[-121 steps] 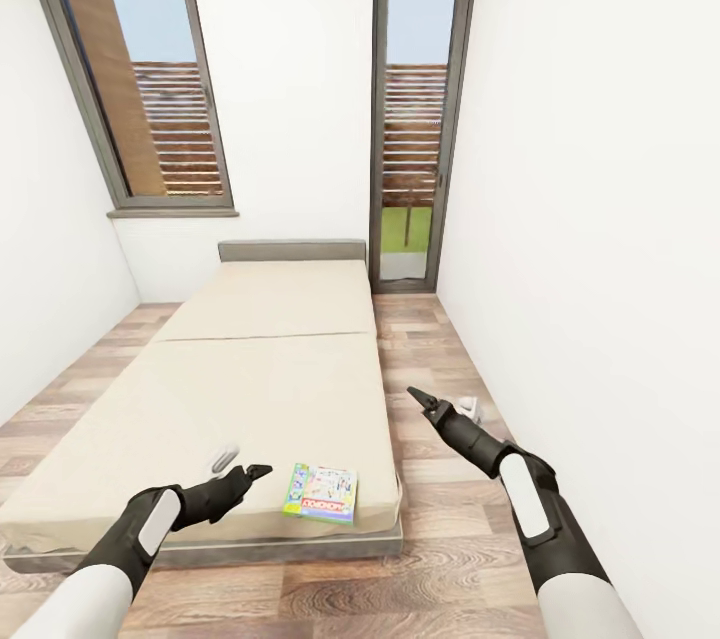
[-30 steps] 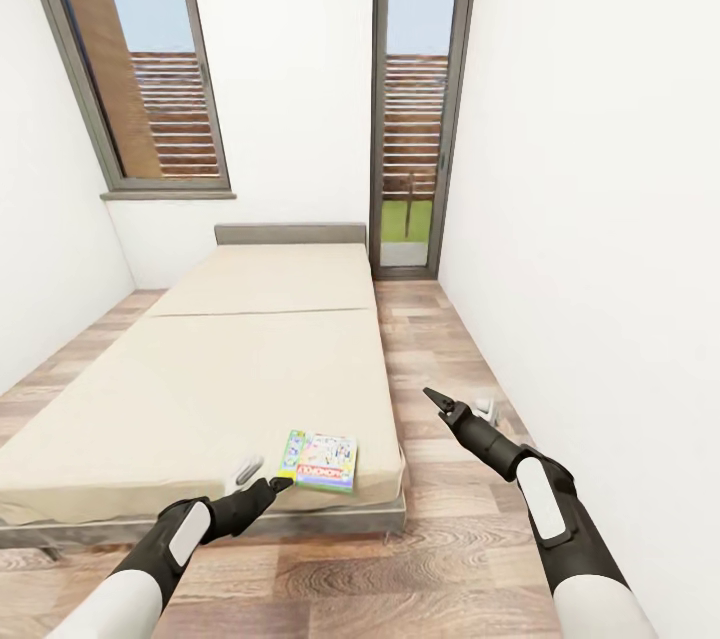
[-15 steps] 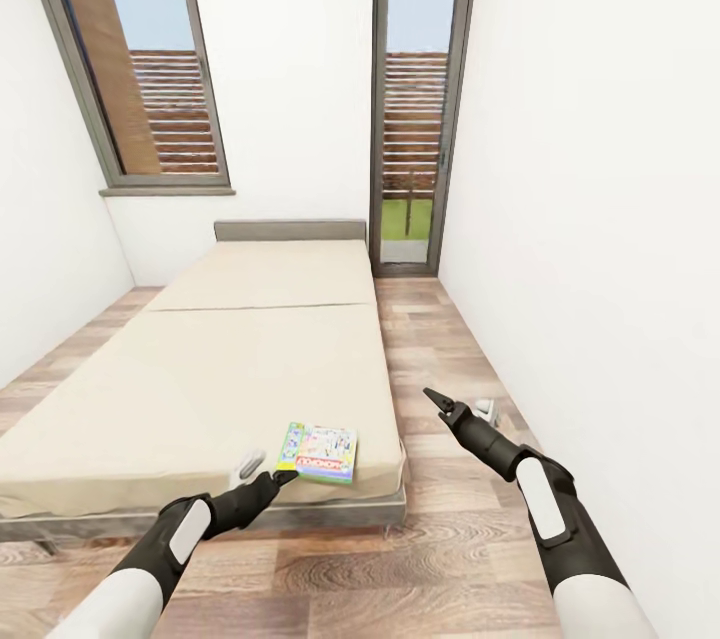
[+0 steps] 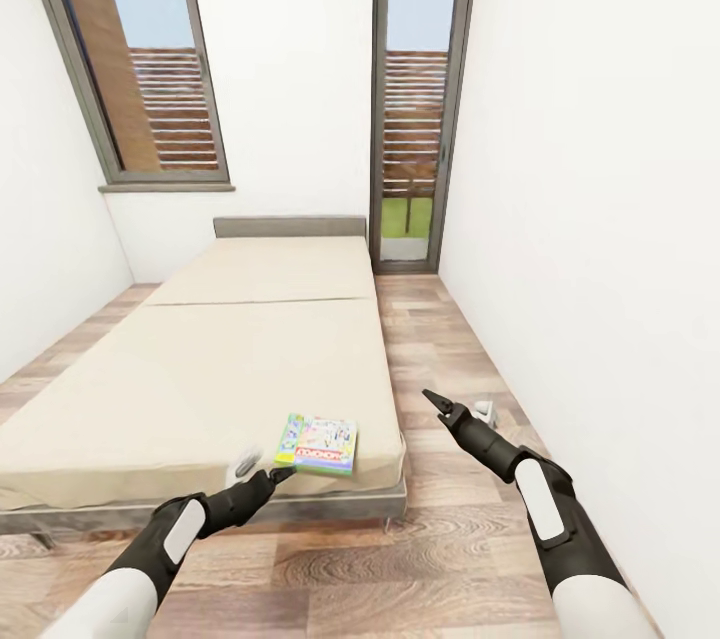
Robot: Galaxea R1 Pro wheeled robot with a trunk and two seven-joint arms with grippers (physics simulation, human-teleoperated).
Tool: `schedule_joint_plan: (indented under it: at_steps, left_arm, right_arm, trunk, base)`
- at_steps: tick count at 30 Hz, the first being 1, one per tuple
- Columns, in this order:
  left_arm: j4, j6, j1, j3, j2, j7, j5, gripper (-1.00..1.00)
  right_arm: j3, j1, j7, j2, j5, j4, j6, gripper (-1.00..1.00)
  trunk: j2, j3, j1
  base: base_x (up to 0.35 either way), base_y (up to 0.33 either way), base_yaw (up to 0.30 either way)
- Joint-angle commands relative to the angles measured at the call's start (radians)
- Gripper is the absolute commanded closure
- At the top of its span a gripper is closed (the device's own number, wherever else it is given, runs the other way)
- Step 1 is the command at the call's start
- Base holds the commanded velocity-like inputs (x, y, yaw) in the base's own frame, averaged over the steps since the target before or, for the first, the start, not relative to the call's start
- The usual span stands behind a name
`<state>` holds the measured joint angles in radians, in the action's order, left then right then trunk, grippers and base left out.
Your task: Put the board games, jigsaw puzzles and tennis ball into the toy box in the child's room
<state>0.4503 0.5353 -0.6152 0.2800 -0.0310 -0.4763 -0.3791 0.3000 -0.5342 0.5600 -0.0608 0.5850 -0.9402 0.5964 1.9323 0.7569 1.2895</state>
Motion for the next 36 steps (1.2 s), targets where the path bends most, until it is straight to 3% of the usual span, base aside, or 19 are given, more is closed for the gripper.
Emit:
schedule_joint_plan:
  at_steps: [1,8,13,16,36]
  left_arm:
    - [0.0,0.008,-0.001,0.005,-0.003,-0.004,-0.004,-1.0]
    - [0.001,0.008,-0.001,0.008,-0.025,-0.04,-0.004,-1.0]
    - [0.007,0.008,-0.001,0.005,-0.017,-0.069,-0.003,-1.0]
    - [0.007,0.008,-0.001,0.005,-0.016,-0.063,-0.003,-1.0]
    - [0.007,0.008,-0.001,0.003,-0.018,-0.092,-0.003,-1.0]
  right_arm:
    - [0.004,-0.001,0.002,-0.001,0.004,0.0,0.008,-1.0]
    - [0.003,-0.001,0.002,-0.002,-0.004,0.0,0.008,-1.0]
    - [0.017,-0.001,-0.026,0.024,-0.015,0.028,-0.019,-1.0]
    - [0.009,-0.001,-0.025,0.007,-0.017,0.03,-0.011,-1.0]
    - [0.001,-0.001,-0.042,0.021,-0.019,0.011,-0.006,-1.0]
  trunk:
    - [0.008,0.004,0.004]
    - [0.057,0.026,0.031]
    - [0.056,0.026,0.031]
    - [0.056,0.026,0.031]
    - [0.056,0.026,0.031]
  base:
    - [0.0,0.0,0.0]
    - [0.0,0.0,0.0]
    - [0.0,0.0,0.0]
    - [0.0,0.0,0.0]
    - [0.051,-0.048,0.0]
